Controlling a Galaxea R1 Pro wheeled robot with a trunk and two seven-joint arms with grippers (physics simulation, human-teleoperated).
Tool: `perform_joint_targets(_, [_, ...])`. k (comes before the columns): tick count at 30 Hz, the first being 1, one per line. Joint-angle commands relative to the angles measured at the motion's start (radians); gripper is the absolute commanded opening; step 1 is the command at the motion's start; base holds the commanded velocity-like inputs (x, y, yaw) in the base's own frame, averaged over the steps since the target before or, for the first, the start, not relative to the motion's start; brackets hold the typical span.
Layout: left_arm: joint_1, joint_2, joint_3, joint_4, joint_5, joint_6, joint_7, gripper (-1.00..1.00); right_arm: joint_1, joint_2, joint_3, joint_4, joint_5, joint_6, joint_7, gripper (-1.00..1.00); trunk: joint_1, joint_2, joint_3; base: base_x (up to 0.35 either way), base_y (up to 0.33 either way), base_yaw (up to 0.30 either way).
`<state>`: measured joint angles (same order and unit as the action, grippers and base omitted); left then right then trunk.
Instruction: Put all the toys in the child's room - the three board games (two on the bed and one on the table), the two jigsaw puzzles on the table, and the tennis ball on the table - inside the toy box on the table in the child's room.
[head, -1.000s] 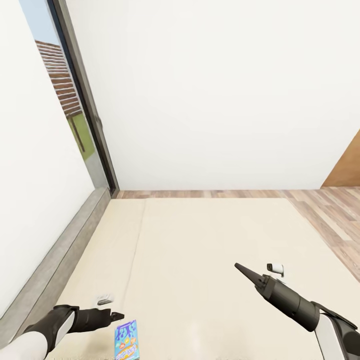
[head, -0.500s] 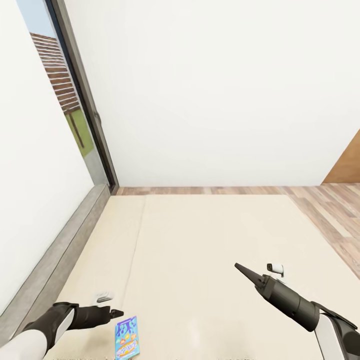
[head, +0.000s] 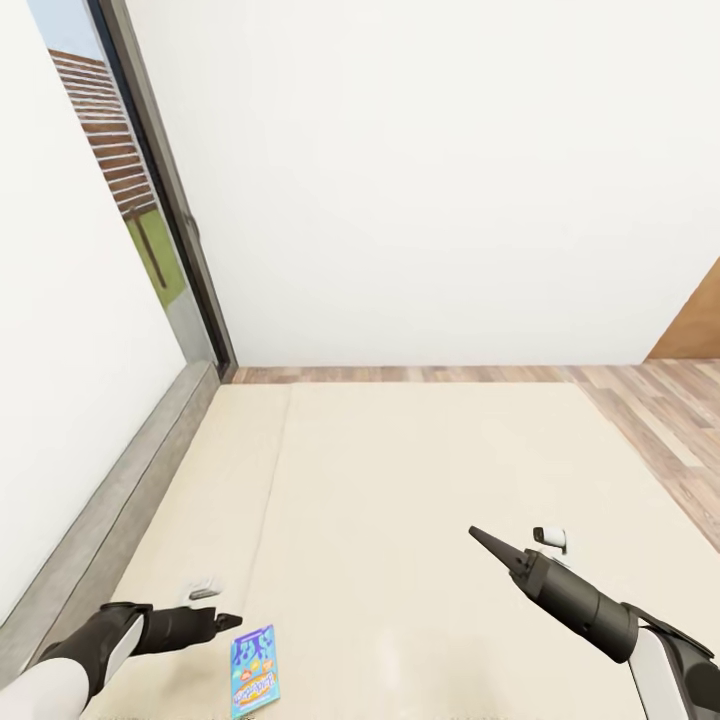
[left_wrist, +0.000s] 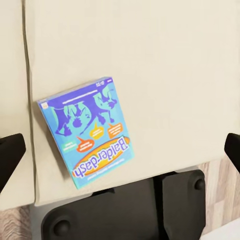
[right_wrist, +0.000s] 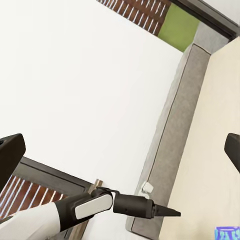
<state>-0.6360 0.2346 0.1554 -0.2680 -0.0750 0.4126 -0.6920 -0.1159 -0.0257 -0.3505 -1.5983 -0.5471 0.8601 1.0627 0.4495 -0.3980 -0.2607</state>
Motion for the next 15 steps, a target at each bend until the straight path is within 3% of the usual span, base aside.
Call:
perform_joint_targets(1, [-0.001, -0.001, 0.009, -0.001, -0.008, 0.001, -0.005, 1.00, -0.001, 0.000, -0.001, 0.000, -0.002, 0.005, 0.002, 1.00, 0.000, -0.002, -0.004, 0.000, 0.000, 0.000])
perform_joint_targets(15, [-0.001, -0.015, 0.035, -0.003, -0.007, -0.048, 0.083, 1.00, -0.001, 0.000, -0.001, 0.000, -0.002, 0.005, 0.002, 1.00, 0.000, -0.002, -0.026, 0.000, 0.000, 0.000])
